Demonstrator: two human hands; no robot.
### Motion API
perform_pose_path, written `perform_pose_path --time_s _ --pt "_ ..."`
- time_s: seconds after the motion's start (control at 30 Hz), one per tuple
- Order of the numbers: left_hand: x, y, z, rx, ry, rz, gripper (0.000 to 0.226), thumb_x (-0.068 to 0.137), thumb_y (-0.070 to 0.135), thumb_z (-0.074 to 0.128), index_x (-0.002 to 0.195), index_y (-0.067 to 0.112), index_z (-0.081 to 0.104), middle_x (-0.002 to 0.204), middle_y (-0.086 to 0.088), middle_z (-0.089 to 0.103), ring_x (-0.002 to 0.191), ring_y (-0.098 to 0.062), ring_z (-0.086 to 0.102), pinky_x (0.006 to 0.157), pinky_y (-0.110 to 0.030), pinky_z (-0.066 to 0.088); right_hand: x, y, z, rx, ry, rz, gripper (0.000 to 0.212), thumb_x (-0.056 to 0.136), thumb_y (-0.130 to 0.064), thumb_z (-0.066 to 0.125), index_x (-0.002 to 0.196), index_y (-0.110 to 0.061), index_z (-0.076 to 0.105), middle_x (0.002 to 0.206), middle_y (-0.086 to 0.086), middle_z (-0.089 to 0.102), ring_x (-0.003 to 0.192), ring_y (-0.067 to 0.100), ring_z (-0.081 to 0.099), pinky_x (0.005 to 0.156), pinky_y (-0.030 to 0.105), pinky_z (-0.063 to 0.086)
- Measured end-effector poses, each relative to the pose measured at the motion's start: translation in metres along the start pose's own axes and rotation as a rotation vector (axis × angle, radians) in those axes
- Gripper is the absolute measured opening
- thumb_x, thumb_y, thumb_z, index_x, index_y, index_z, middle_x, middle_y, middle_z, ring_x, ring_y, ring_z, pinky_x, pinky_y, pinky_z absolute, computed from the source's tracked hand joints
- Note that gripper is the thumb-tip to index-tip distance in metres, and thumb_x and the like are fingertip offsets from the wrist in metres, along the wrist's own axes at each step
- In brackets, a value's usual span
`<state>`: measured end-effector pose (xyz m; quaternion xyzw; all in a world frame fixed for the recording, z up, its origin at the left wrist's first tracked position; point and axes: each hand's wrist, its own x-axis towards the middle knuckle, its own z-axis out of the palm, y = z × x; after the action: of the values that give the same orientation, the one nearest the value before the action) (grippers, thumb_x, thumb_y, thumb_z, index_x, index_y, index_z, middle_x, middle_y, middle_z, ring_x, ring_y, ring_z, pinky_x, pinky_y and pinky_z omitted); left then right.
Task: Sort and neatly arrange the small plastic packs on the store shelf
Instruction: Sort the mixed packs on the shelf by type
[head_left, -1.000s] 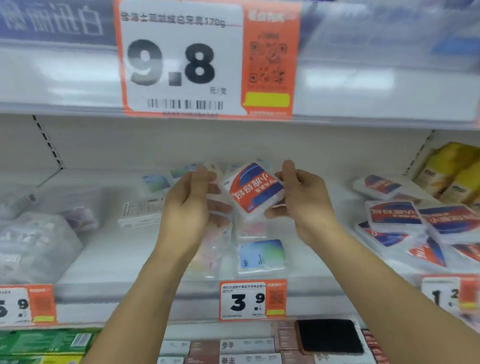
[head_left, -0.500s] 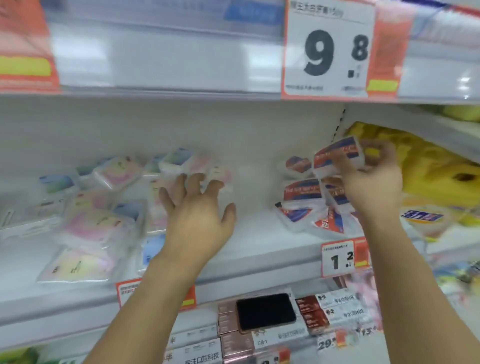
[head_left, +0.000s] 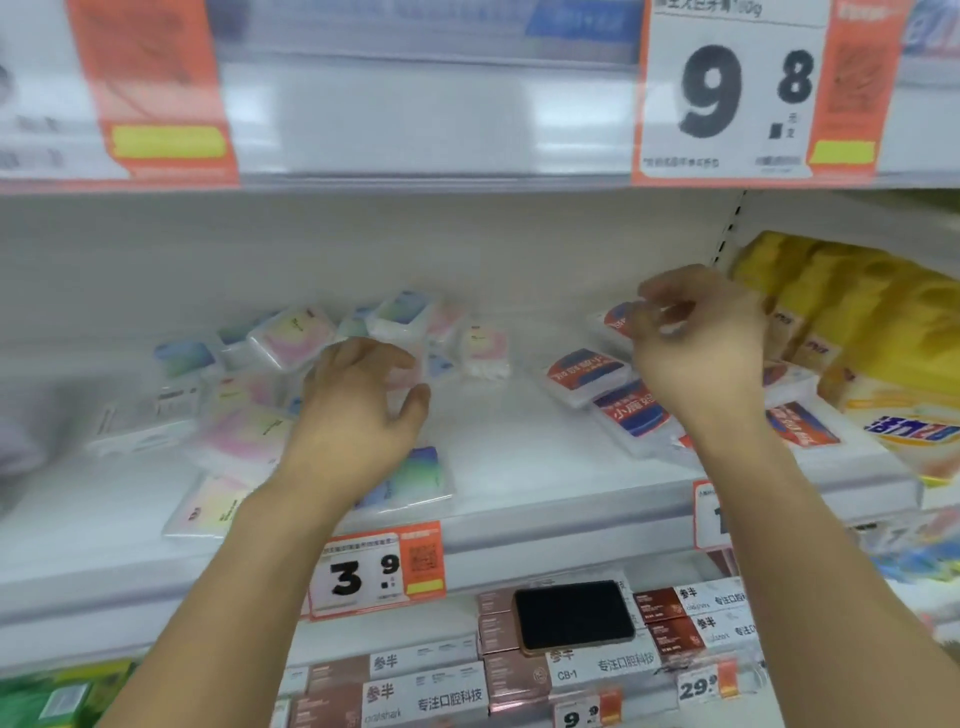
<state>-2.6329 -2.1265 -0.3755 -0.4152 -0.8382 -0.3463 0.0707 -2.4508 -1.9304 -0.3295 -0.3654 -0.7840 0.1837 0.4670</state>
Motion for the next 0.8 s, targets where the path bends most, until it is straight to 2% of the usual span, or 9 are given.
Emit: perform_pose_path --time_s 0.1,0.2,0.27,0.33,0.5,0.57,0.63,0.73,0.8 --pt "0.002 -0.027 -0.027 0.173 0.004 -0.110 0.039 0.085 0.046 0.056 0.118 0.025 0.064 0.130 -0.003 0.057 0.128 -0.028 0.042 0.109 -0.044 0.032 -0.013 -0.044 0.033 0.171 -0.317 -0.048 0.012 0.085 -0.017 0.070 0.097 -0.017 0.069 0.089 -0.002 0.070 0.080 0.014 0.065 0.074 0.023 0.052" --pt "-0.003 -0.055 -0.052 0.338 -0.158 -0.286 0.060 0.078 0.067 0.049 0.130 0.037 0.052 0.145 0.002 0.043 0.138 -0.029 0.026 0.112 -0.055 0.022 -0.017 -0.072 0.074 0.093 -0.613 -0.221 0.020 0.084 -0.023 0.073 0.104 -0.021 0.069 0.101 0.001 0.064 0.090 0.011 0.059 0.082 0.015 0.043" --pt "-0.008 -0.069 -0.063 0.311 -0.272 -0.375 0.079 0.066 0.082 0.034 0.134 0.043 0.046 0.150 0.006 0.036 0.140 -0.028 0.022 0.113 -0.054 0.021 -0.014 -0.092 0.104 0.095 -0.714 -0.302 0.025 0.083 -0.024 0.075 0.107 -0.018 0.070 0.106 0.006 0.063 0.094 0.011 0.057 0.090 0.021 0.044" --pt "-0.013 -0.077 -0.070 0.199 -0.353 -0.374 0.089 0.061 0.087 0.027 0.134 0.040 0.047 0.147 0.007 0.042 0.137 -0.026 0.030 0.113 -0.045 0.026 -0.009 -0.114 0.134 0.106 -0.768 -0.351 0.030 0.082 -0.025 0.075 0.111 -0.018 0.069 0.111 0.009 0.061 0.098 0.016 0.057 0.096 0.029 0.045" --pt "-0.020 -0.092 -0.076 0.028 -0.313 -0.254 0.067 0.069 0.086 0.036 0.118 0.043 0.054 0.136 0.013 0.054 0.125 -0.021 0.047 0.106 -0.043 0.039 0.003 -0.167 0.216 -0.098 -1.019 -0.466 0.069 0.084 -0.030 0.074 0.145 -0.032 0.042 0.151 0.010 0.031 0.137 0.028 0.038 0.111 0.036 0.035" --pt "-0.024 -0.097 -0.080 -0.023 -0.319 -0.279 0.070 0.069 0.086 0.044 0.127 0.048 0.048 0.138 0.017 0.049 0.118 -0.026 0.053 0.098 -0.046 0.048 0.003 -0.174 0.241 -0.231 -1.141 -0.457 0.085 0.079 -0.042 0.078 0.150 -0.041 0.031 0.161 0.005 0.018 0.144 0.029 0.029 0.115 0.043 0.032" --pt "-0.026 -0.102 -0.083 -0.043 -0.325 -0.293 0.076 0.066 0.085 0.050 0.132 0.047 0.044 0.137 0.018 0.049 0.108 -0.029 0.059 0.090 -0.045 0.052 0.001 -0.172 0.255 -0.267 -1.160 -0.451 0.075 0.077 -0.045 0.078 0.142 -0.036 0.042 0.149 0.006 0.032 0.131 0.028 0.045 0.103 0.038 0.042" --pt "-0.027 -0.108 -0.093 -0.066 -0.294 -0.297 0.072 0.067 0.082 0.056 0.127 0.044 0.050 0.128 0.020 0.054 0.111 -0.013 0.056 0.092 -0.030 0.047 -0.002 -0.170 0.248 -0.180 -1.059 -0.469 0.053 0.072 -0.038 0.082 0.115 -0.026 0.053 0.125 0.004 0.040 0.091 0.019 0.059 0.078 0.031 0.047" --pt "-0.025 -0.113 -0.102 -0.165 -0.178 -0.362 0.057 0.075 0.073 0.057 0.118 0.036 0.059 0.118 0.021 0.058 0.108 -0.008 0.055 0.086 -0.023 0.042 -0.002 -0.167 0.232 -0.116 -1.052 -0.475 0.051 0.069 -0.034 0.083 0.108 -0.025 0.052 0.119 0.001 0.041 0.085 0.017 0.059 0.078 0.035 0.052"
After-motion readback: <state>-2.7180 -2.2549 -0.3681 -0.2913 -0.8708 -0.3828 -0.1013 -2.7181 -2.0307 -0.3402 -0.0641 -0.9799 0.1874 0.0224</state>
